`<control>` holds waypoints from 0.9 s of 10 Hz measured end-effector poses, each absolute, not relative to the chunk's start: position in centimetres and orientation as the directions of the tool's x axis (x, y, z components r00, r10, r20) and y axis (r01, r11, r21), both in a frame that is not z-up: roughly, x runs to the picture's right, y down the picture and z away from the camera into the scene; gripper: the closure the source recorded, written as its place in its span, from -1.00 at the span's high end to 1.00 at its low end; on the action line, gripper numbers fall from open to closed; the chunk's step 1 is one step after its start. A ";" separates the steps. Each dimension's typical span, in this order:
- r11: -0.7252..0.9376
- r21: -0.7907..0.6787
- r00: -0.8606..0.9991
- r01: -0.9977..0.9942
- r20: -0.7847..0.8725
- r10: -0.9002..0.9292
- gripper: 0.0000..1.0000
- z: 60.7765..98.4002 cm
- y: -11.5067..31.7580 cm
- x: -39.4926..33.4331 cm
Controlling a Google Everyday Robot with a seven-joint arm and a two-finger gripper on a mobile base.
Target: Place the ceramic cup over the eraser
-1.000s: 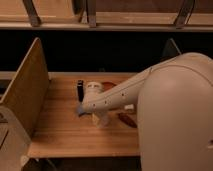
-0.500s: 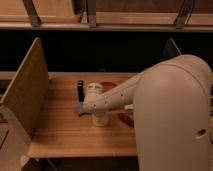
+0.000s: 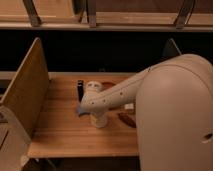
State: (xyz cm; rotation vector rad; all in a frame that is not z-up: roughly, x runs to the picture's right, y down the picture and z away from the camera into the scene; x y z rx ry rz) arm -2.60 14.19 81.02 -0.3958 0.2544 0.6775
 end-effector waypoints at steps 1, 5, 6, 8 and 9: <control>0.710 -0.272 0.752 -0.650 -0.364 0.550 -1.00 80.1 13.8 -2.7; 0.727 -0.234 0.749 -0.646 -0.380 0.543 -1.00 76.0 10.4 -2.4; 0.730 -0.223 0.747 -0.646 -0.383 0.544 -1.00 75.2 9.7 -2.4; 0.729 -0.195 0.736 -0.656 -0.379 0.561 -1.00 74.2 7.8 -1.9; 0.724 -0.180 0.729 -0.666 -0.363 0.581 -1.00 74.2 6.4 -1.3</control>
